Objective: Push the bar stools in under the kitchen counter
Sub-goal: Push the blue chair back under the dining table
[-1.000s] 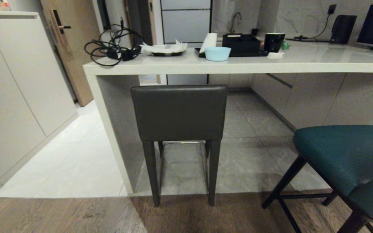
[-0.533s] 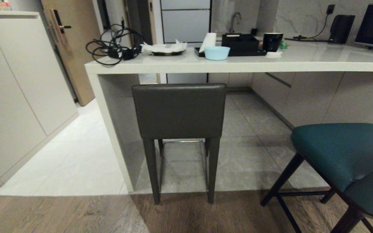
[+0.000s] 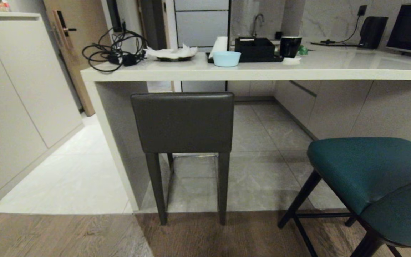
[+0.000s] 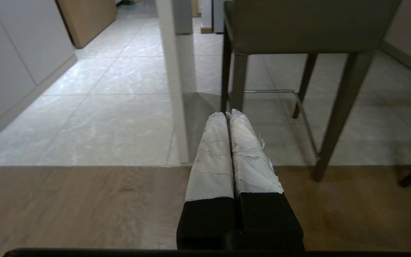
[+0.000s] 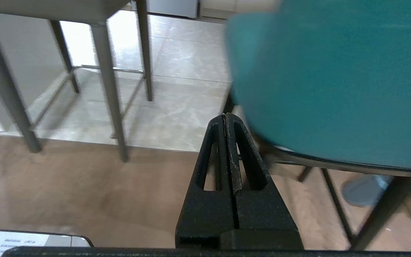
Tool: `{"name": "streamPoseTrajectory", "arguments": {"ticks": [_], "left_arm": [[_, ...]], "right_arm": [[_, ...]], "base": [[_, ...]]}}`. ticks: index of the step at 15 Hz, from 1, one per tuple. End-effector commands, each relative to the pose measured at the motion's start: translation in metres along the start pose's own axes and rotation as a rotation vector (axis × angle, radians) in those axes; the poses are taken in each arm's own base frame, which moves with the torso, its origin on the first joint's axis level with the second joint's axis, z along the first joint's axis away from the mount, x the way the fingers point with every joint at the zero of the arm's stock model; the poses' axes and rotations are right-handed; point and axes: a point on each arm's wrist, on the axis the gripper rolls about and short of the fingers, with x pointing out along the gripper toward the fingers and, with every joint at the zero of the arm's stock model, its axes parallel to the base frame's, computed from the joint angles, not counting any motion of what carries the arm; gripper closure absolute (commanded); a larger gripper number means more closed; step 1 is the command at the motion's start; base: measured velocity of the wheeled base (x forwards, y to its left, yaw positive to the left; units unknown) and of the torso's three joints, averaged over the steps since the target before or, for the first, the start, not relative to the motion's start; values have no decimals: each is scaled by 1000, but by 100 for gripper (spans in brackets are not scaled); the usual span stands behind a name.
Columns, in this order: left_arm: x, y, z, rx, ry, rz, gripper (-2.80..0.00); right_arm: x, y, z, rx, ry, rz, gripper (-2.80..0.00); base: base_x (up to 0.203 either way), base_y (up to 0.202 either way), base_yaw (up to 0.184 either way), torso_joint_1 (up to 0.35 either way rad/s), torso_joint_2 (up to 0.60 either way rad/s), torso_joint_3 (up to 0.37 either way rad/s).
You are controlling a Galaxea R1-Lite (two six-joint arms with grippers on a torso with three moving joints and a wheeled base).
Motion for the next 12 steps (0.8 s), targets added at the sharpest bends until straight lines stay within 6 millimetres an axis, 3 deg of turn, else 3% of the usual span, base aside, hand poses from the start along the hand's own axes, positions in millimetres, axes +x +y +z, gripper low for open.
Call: {"name": "streamPoseTrajectory", "arguments": {"ticks": [1,12], "left_arm": [[1,0,-5,0,19,-1,0],[1,0,-5,0,19,-1,0]], "right_arm": [[0,0,0,-1,1,0,0],[0,0,0,0,2,-1,0]], "base": [[0,-192,3,2,4,2],[0,-197,2,2,1,2]]}}
